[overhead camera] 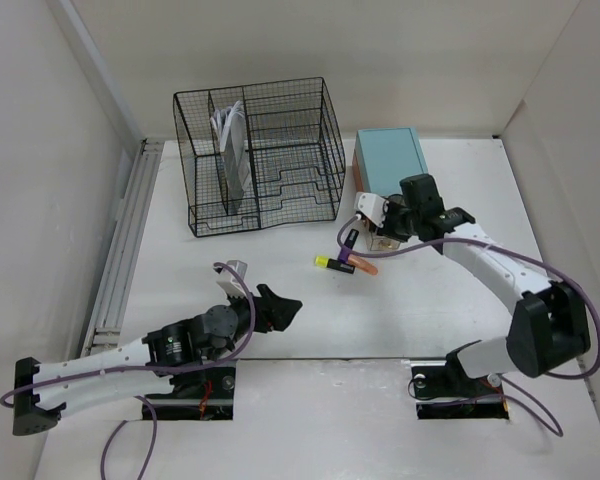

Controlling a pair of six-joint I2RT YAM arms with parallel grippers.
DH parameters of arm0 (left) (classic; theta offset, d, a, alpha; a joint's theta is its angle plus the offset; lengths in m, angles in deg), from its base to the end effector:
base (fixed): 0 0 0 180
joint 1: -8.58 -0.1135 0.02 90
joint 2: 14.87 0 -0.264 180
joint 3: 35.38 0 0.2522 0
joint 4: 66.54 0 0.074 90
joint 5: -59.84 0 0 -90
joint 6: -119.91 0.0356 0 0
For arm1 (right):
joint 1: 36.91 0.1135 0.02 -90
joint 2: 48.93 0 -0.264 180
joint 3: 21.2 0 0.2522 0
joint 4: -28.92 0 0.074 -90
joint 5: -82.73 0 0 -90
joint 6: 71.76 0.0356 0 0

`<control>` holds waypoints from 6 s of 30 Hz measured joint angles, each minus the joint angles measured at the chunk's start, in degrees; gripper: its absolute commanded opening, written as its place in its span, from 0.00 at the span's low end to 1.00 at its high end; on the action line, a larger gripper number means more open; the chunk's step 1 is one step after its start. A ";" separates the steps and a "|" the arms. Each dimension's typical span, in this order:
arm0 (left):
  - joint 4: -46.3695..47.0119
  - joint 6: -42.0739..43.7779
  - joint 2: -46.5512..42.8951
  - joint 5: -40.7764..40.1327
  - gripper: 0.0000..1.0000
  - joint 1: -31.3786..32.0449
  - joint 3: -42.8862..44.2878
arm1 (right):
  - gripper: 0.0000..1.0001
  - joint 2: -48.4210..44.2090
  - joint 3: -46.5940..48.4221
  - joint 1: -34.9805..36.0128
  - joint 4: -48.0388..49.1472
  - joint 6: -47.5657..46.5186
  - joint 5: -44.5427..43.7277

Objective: Organize the desk

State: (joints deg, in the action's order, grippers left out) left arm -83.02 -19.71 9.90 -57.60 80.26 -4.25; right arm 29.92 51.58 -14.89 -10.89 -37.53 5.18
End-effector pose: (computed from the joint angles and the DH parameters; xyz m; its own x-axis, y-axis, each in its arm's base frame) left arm 0.0580 -0.1229 0.2335 -0.5690 -0.4325 -0.6995 0.4114 0.5868 -0.6975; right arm 0.2710 0.1179 0.2678 0.0434 -0.8533 -0.5196 -0.8345 0.2550 -0.4885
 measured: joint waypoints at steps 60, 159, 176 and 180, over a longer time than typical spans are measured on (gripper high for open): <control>-0.63 -0.02 -0.70 -0.02 0.78 0.00 0.00 | 0.46 20.39 2.80 17.07 -6.54 18.05 -13.31; -2.82 -0.37 0.09 -0.20 0.78 0.00 0.00 | 0.00 15.47 16.90 -1.25 -9.57 14.88 -4.59; -2.64 -0.37 0.50 -0.20 0.78 0.00 0.02 | 0.00 16.50 11.76 -2.36 -26.84 -8.50 10.84; -2.60 -0.37 0.50 -0.20 0.78 0.00 0.02 | 0.00 16.72 6.84 -0.94 -19.04 -2.71 3.13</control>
State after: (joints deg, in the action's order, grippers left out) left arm -85.63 -20.08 10.40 -57.80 80.26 -4.23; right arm 46.64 58.43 -15.83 -29.93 -40.24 8.30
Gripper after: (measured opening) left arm 0.778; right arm 0.009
